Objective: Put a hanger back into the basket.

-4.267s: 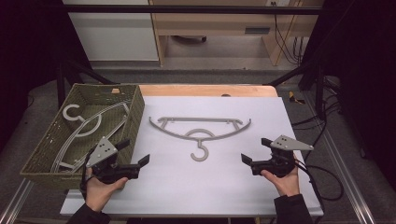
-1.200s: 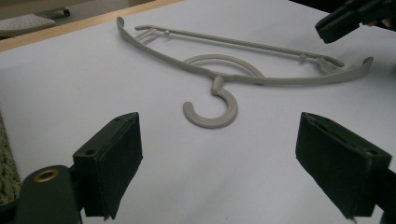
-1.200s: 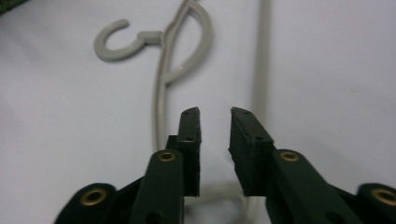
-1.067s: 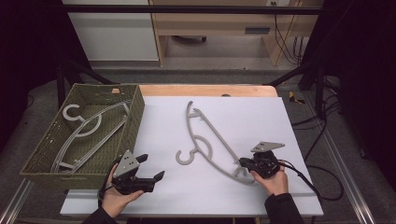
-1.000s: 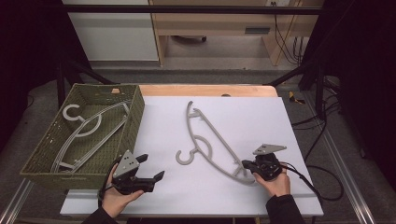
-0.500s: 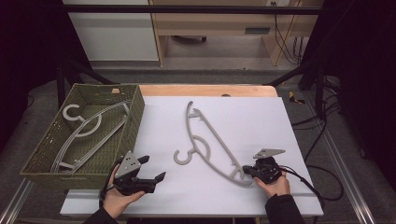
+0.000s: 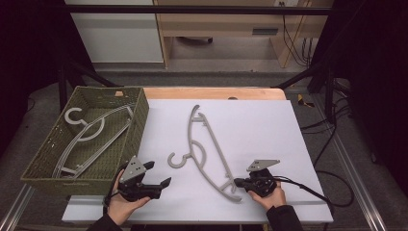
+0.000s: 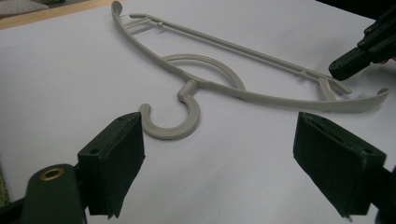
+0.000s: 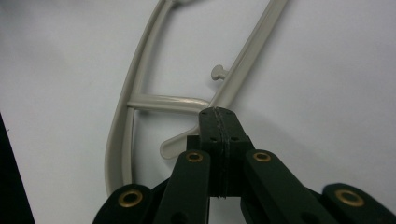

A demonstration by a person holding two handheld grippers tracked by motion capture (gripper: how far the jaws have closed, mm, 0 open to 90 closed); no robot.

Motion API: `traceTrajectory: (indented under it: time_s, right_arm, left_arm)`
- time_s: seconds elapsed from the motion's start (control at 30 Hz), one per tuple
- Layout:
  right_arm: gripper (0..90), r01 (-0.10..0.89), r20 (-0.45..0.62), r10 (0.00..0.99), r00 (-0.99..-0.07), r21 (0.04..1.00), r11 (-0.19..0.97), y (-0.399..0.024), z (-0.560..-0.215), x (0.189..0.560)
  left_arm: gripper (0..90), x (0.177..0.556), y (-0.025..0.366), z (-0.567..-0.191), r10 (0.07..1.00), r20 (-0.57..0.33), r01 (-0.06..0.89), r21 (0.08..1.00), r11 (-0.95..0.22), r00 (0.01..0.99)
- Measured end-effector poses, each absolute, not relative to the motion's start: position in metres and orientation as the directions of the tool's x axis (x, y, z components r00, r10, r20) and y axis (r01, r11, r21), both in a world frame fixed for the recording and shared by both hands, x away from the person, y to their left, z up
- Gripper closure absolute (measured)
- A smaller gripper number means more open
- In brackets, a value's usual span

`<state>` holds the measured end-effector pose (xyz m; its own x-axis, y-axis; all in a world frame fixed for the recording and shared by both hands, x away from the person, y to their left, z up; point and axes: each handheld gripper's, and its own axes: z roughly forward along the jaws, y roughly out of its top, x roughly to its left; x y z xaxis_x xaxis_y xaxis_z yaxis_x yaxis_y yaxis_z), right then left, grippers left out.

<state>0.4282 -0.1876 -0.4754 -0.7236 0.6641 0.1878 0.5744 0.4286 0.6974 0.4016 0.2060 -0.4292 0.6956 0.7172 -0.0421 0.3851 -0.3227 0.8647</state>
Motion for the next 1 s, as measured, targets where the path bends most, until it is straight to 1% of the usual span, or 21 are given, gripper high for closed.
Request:
traceTrajectory:
  time_s: [0.2, 0.3, 0.33, 0.53, 0.57, 0.63, 0.67, 0.7, 0.73, 0.83, 0.87, 0.9, 1.0]
  right_arm:
    - [90.0, 0.572, 0.193, 0.650, -0.735, 0.692, 0.441, -0.181, -0.478, 0.426]
    - [90.0, 0.547, 0.195, 0.613, -0.766, 0.699, 0.461, -0.171, -0.479, 0.424]
    - [90.0, 0.555, 0.209, 0.611, -0.764, 0.697, 0.455, -0.168, -0.479, 0.423]
    - [89.7, 0.538, 0.206, 0.590, -0.781, 0.702, 0.467, -0.158, -0.480, 0.420]
    - [88.2, 0.539, 0.207, 0.592, -0.779, 0.703, 0.463, -0.158, -0.480, 0.420]
    - [83.9, 0.513, 0.165, 0.611, -0.774, 0.728, 0.454, -0.162, -0.475, 0.420]
    - [83.9, 0.513, 0.165, 0.611, -0.774, 0.728, 0.454, -0.162, -0.475, 0.420]
    - [78.9, 0.486, 0.137, 0.623, -0.770, 0.760, 0.433, -0.166, -0.468, 0.419]
    - [77.1, 0.471, 0.130, 0.626, -0.769, 0.777, 0.417, -0.168, -0.465, 0.419]
    - [67.2, 0.435, 0.109, 0.649, -0.753, 0.823, 0.365, -0.177, -0.455, 0.418]
    - [67.2, 0.435, 0.109, 0.649, -0.753, 0.823, 0.365, -0.177, -0.455, 0.418]
    - [56.9, 0.401, 0.084, 0.665, -0.742, 0.850, 0.341, -0.183, -0.448, 0.417]
    - [47.5, 0.376, 0.075, 0.685, -0.725, 0.877, 0.301, -0.192, -0.439, 0.416]
  left_arm:
    - [16.3, 0.403, 0.203, -0.432, 0.719, -0.055, 0.402, 0.857, -0.321, 0.693]
    - [16.4, 0.404, 0.198, -0.434, 0.720, -0.066, 0.418, 0.849, -0.322, 0.691]
    - [16.5, 0.404, 0.196, -0.435, 0.722, -0.066, 0.423, 0.846, -0.326, 0.689]
    - [16.6, 0.409, 0.186, -0.436, 0.722, -0.092, 0.450, 0.833, -0.321, 0.686]
    - [16.6, 0.411, 0.182, -0.437, 0.724, -0.094, 0.455, 0.830, -0.322, 0.683]
    - [16.7, 0.414, 0.175, -0.438, 0.725, -0.098, 0.467, 0.822, -0.327, 0.681]
    - [16.7, 0.414, 0.175, -0.438, 0.725, -0.098, 0.467, 0.822, -0.327, 0.681]
    - [16.7, 0.418, 0.167, -0.439, 0.724, -0.093, 0.470, 0.815, -0.339, 0.683]
    - [16.8, 0.420, 0.163, -0.440, 0.725, -0.090, 0.473, 0.811, -0.344, 0.683]
    - [16.8, 0.425, 0.150, -0.444, 0.727, -0.091, 0.483, 0.802, -0.352, 0.680]
    - [16.7, 0.425, 0.150, -0.444, 0.727, -0.091, 0.483, 0.802, -0.352, 0.680]
    - [16.6, 0.430, 0.140, -0.448, 0.727, -0.098, 0.494, 0.794, -0.355, 0.680]
    - [16.3, 0.433, 0.133, -0.453, 0.724, -0.098, 0.500, 0.785, -0.366, 0.683]
